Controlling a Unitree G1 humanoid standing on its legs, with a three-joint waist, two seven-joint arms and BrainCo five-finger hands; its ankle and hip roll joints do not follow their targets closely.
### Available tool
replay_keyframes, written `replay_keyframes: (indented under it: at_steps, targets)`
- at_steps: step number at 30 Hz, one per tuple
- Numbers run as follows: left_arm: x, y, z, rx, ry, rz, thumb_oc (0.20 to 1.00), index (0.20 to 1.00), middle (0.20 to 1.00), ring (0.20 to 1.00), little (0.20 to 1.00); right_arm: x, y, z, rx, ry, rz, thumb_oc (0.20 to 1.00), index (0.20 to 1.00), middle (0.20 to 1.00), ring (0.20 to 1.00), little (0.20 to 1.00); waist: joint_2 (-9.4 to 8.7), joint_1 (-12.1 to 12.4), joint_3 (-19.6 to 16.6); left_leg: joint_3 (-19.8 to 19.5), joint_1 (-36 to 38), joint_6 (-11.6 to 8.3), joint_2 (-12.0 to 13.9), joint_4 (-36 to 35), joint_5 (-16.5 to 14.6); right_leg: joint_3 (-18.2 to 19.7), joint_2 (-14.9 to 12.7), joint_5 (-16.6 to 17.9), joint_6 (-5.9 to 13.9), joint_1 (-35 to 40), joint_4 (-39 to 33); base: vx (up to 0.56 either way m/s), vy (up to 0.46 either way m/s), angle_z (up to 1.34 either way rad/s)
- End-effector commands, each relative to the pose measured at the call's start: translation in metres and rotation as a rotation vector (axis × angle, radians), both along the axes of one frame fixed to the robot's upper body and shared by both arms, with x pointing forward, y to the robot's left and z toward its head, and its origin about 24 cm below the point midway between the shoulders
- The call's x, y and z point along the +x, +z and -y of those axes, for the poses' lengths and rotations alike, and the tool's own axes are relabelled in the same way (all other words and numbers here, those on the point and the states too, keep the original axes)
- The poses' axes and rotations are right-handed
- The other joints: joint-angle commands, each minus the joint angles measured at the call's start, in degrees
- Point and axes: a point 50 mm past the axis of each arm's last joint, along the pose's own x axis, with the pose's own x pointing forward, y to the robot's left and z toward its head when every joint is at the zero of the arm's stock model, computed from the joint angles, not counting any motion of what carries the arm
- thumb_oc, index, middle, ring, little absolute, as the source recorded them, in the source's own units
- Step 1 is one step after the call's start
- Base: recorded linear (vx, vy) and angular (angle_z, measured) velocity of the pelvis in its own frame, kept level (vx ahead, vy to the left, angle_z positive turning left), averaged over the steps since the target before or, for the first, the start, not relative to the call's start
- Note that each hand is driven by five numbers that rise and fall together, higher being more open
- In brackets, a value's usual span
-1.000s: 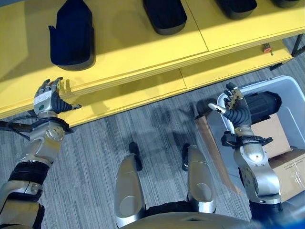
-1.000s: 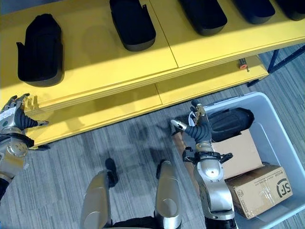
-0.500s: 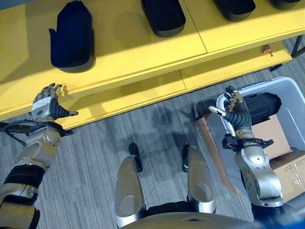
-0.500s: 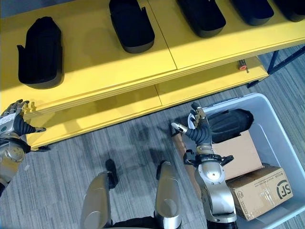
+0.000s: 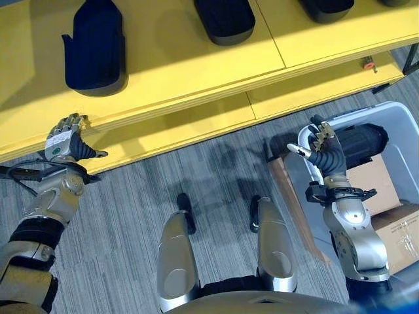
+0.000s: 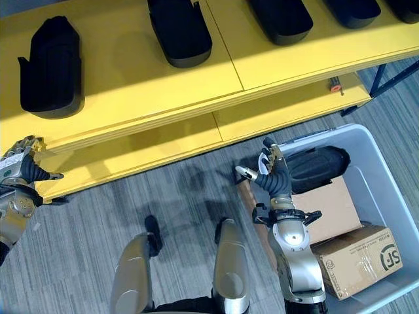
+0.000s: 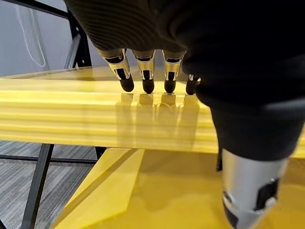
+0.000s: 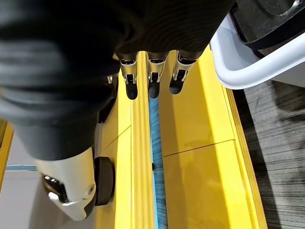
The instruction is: Move parts from the plastic box to the shelf.
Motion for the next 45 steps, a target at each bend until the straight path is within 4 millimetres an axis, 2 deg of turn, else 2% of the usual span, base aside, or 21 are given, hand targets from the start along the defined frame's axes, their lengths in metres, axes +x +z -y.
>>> replay_keyframes:
  at_steps: [1, 3, 8, 12, 30, 34, 45]
  targets:
    - [-0.002, 0.031, -0.018, 0.068, 0.037, 0.052, 1.000, 1.000, 1.000, 1.000, 1.000, -0.001, 0.035, 0.000, 0.021, 0.011, 0.192, 1.000, 1.000, 1.000, 1.000, 1.000, -1.89, -0.73, -1.72, -2.46, 6.02, -5.26, 2.57, -0.59, 9.16, 2.84, -4.72, 21.44, -1.72, -0.59, -3.82, 0.05, 0.005, -0.01]
    - [-0.004, 0.025, -0.018, 0.068, 0.039, 0.027, 1.000, 1.000, 1.000, 1.000, 1.000, -0.003, 0.031, 0.000, 0.016, 0.014, 0.175, 1.000, 1.000, 1.000, 1.000, 1.000, -1.84, -0.68, -1.72, -2.48, 7.59, -5.44, 2.91, -0.04, 8.06, 2.91, -4.55, 20.29, -1.61, 0.93, -3.12, 0.06, -0.003, -0.04]
    - [0.003, 0.033, -0.018, 0.084, 0.034, 0.024, 1.000, 1.000, 1.000, 1.000, 1.000, -0.004, 0.034, 0.003, -0.002, 0.010, 0.196, 1.000, 1.000, 1.000, 1.000, 1.000, -2.02, -1.02, -1.72, -2.40, 6.94, -5.40, 2.65, 0.61, 7.97, 3.35, -4.68, 20.21, -1.87, 0.08, -2.42, 0.01, 0.000, 0.00]
    - [0.004, 0.030, -0.021, 0.072, 0.046, 0.000, 1.000, 1.000, 1.000, 1.000, 1.000, -0.005, 0.035, 0.003, -0.009, 0.011, 0.203, 1.000, 1.000, 1.000, 1.000, 1.000, -2.31, -1.39, -1.72, -2.09, 6.64, -5.47, 2.63, 0.85, 7.86, 3.51, -4.88, 20.19, -2.15, -0.41, -2.17, 0.00, 0.000, 0.00]
    - [0.032, 0.069, -0.010, 0.131, -0.002, 0.025, 1.000, 1.000, 1.000, 1.000, 1.000, -0.013, 0.044, 0.015, -0.077, -0.021, 0.266, 1.000, 1.000, 1.000, 1.000, 1.000, -3.06, -3.12, -1.72, -1.77, 5.50, -5.22, 1.70, 0.99, 8.14, 4.31, -5.81, 20.81, -3.11, -2.86, -2.69, 0.00, 0.004, -0.01]
    - [0.033, 0.070, -0.011, 0.135, 0.003, 0.015, 1.000, 1.000, 1.000, 1.000, 1.000, -0.015, 0.043, 0.019, -0.086, -0.032, 0.264, 1.000, 1.000, 1.000, 1.000, 1.000, -3.19, -3.21, -1.72, -1.75, 5.81, -5.34, 1.75, 1.17, 7.93, 4.53, -5.69, 20.81, -3.15, -2.75, -2.57, 0.00, 0.001, 0.01]
    - [0.044, 0.084, 0.003, 0.174, -0.052, 0.042, 1.000, 1.000, 1.000, 1.000, 1.000, -0.018, 0.043, 0.024, -0.097, -0.057, 0.277, 1.000, 1.000, 1.000, 1.000, 1.000, -3.64, -3.44, -1.72, -1.58, 6.13, -5.64, 1.69, 1.11, 7.69, 4.71, -6.07, 20.64, -3.35, -2.98, -1.96, 0.00, 0.000, 0.00]
